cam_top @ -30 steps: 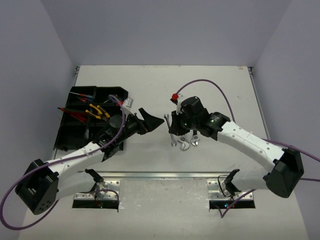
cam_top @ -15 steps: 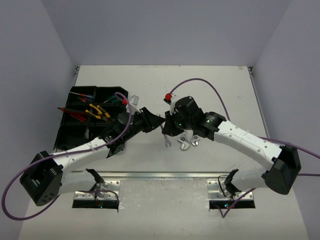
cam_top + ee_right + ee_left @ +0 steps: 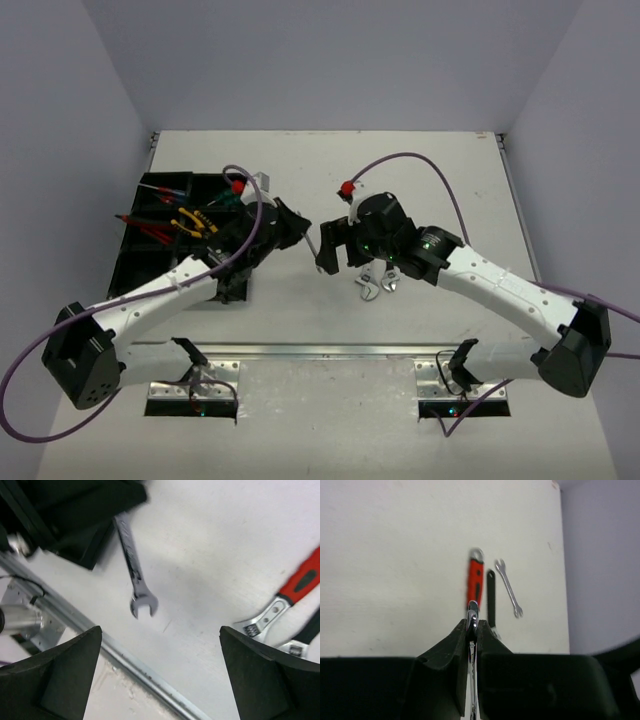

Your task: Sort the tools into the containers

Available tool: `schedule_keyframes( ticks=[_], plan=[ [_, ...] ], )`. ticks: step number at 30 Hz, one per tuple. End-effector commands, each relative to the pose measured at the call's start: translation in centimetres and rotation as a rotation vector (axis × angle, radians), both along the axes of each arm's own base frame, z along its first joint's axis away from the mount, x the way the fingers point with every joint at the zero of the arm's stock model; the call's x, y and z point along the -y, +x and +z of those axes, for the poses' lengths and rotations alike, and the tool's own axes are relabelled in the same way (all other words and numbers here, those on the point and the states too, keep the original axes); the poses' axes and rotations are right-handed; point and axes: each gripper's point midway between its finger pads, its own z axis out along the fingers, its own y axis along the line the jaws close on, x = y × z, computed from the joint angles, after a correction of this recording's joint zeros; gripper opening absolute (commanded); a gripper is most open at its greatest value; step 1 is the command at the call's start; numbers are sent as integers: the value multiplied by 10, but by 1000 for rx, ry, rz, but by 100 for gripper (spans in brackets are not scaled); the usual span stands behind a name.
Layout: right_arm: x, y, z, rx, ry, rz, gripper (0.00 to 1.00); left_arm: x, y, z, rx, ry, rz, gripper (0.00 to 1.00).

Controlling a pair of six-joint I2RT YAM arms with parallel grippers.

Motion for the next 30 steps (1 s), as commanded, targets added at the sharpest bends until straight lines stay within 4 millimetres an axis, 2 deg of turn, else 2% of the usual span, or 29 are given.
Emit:
schedule_keyframes(
  ticks=[1, 2, 5, 7, 8, 10, 14, 17, 22, 25, 27, 28, 29, 30],
  plan=[
    [54, 17, 29, 142, -29, -202, 99, -182, 22, -19, -212, 244, 570, 0],
    [67, 21, 28, 146, -34, -237, 99, -228, 19, -17, -247, 257, 704, 0],
    [96, 24, 17, 122, -27, -296, 99, -301, -5, -5, -283, 312, 935, 0],
    [110, 23, 2, 86, -29, -309, 99, -362, -39, 6, -292, 339, 1179, 0],
    [118, 24, -3, 80, -39, -326, 99, -384, -56, 8, -305, 343, 1274, 0],
    [124, 22, -14, 68, -60, -320, 99, -409, -72, 3, -327, 345, 1357, 0],
    [129, 23, -17, 73, -82, -319, 99, -442, -88, -19, -450, 401, 1418, 0],
    [129, 21, -15, 80, -76, -302, 99, -452, -94, -35, -532, 397, 1422, 0],
    [128, 18, -13, 87, -65, -293, 99, -453, -94, -54, -570, 403, 1408, 0],
    [122, 18, -12, 78, -46, -275, 99, -457, -93, -51, -568, 408, 1426, 0],
    [118, 19, -12, 70, -28, -266, 99, -456, -91, -53, -566, 404, 1412, 8],
    [115, 18, -12, 63, -20, -256, 99, -455, -91, -58, -571, 398, 1402, 18],
    [113, 18, -12, 57, -12, -248, 99, -453, -87, -61, -568, 381, 1377, 38],
    [112, 18, -11, 56, -10, -245, 99, -451, -84, -63, -569, 369, 1352, 51]
  ],
)
